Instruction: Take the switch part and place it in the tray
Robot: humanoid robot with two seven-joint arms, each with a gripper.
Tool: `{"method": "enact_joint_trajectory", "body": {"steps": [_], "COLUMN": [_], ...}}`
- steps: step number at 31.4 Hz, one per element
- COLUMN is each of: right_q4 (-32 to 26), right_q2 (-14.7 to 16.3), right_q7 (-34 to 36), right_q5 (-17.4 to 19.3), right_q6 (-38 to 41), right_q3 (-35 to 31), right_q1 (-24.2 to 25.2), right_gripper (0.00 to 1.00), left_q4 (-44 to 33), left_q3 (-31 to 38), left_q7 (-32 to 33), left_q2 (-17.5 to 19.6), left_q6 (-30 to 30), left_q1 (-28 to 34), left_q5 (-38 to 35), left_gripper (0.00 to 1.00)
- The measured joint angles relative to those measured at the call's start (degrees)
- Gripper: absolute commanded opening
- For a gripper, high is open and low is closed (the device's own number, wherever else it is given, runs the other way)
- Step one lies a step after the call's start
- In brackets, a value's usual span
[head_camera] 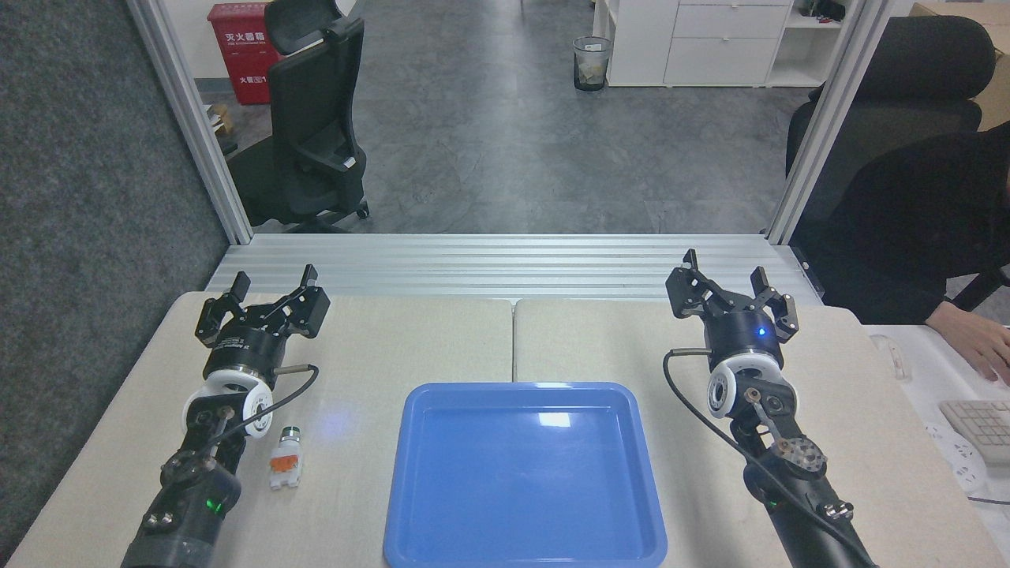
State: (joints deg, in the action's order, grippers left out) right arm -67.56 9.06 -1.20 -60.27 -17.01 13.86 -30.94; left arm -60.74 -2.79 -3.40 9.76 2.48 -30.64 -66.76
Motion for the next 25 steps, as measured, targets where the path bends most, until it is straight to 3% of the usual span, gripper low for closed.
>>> {"method": "enact_joint_trajectory", "body": {"steps": [25], "right_q4": [0.0], "right_q2": [0.0], "right_q7": [0.01], "right_q5": [0.03], "right_q6": [0.0], "right_q3": [0.01], "right_q1": [0.0], "right_gripper": [1.0], "left_q4": [3.78], "left_q3": [-1.34], "left_q7": [0.3], "left_q2": [0.89], "left_q6": [-0.37], "left_q1": [-0.48], "left_q5": [5.8], "left_gripper": [1.0]}}
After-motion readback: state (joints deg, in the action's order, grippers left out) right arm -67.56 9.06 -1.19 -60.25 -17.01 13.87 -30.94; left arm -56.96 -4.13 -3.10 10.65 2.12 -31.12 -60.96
